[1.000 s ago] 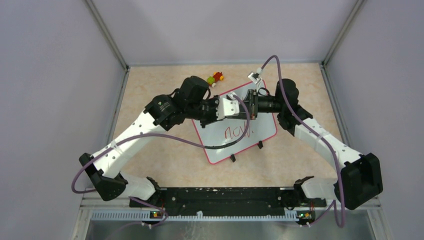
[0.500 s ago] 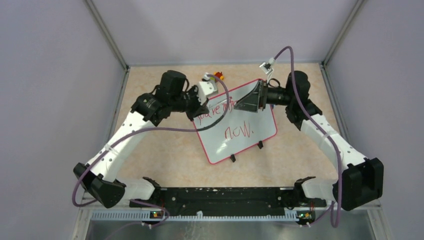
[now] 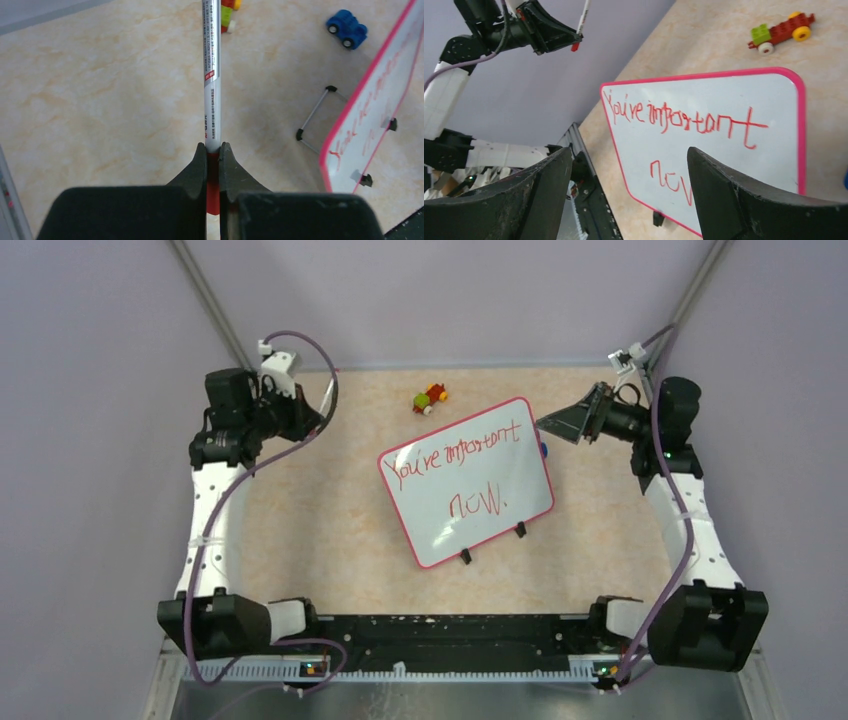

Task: Write a sentence on the whiteboard
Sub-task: Put down the whiteboard marker at the center of the board.

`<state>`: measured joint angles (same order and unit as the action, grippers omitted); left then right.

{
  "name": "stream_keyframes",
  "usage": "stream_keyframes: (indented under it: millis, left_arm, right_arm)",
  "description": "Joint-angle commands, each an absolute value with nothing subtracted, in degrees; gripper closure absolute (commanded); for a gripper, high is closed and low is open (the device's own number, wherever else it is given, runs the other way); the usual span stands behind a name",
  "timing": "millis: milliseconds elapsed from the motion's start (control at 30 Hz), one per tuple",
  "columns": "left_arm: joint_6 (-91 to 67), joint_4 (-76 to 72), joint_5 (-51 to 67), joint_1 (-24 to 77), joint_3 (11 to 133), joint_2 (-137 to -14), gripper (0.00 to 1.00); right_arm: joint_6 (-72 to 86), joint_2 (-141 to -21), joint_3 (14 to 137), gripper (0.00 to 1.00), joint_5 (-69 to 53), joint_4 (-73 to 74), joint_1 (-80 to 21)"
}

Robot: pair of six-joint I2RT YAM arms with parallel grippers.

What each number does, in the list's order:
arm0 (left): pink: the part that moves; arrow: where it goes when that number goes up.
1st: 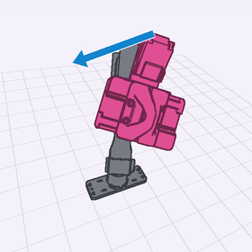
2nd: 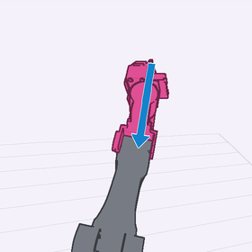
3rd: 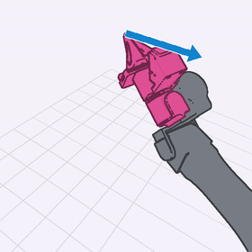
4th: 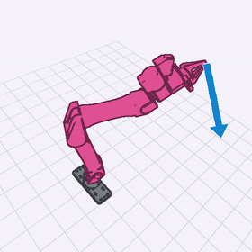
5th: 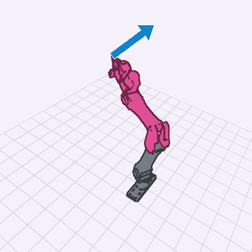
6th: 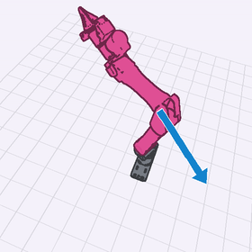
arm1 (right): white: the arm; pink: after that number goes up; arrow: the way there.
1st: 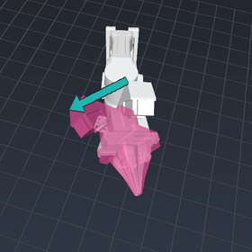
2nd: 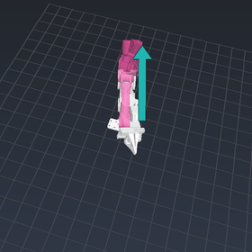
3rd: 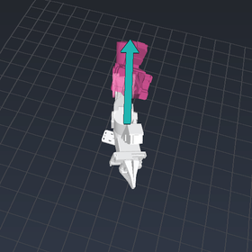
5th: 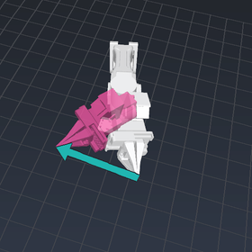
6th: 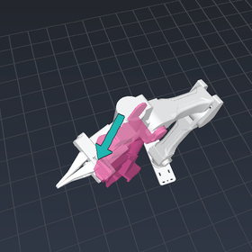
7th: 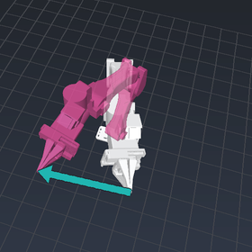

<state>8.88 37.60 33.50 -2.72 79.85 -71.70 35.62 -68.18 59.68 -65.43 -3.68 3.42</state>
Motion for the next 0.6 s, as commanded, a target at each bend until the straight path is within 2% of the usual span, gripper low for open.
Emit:
stream_keyframes:
  millis: [0, 200, 567]
  left_arm:
    - [9.9, 35.7, 33.6, -8.2, 75.0, -70.1, 1.00]
    - [12.0, 38.5, 29.5, -11.0, 67.3, -72.6, 1.00]
    - [13.8, 40.1, 24.5, -11.0, 57.2, -81.3, 0.95]
  right_arm:
    - [23.8, -66.1, 59.9, 0.18, -67.7, 6.6, 7.7]
    - [11.5, -65.0, 58.4, 0.18, -63.2, 16.5, 11.0]
    - [9.2, -62.3, 50.2, 0.18, -59.0, 14.2, 11.0]
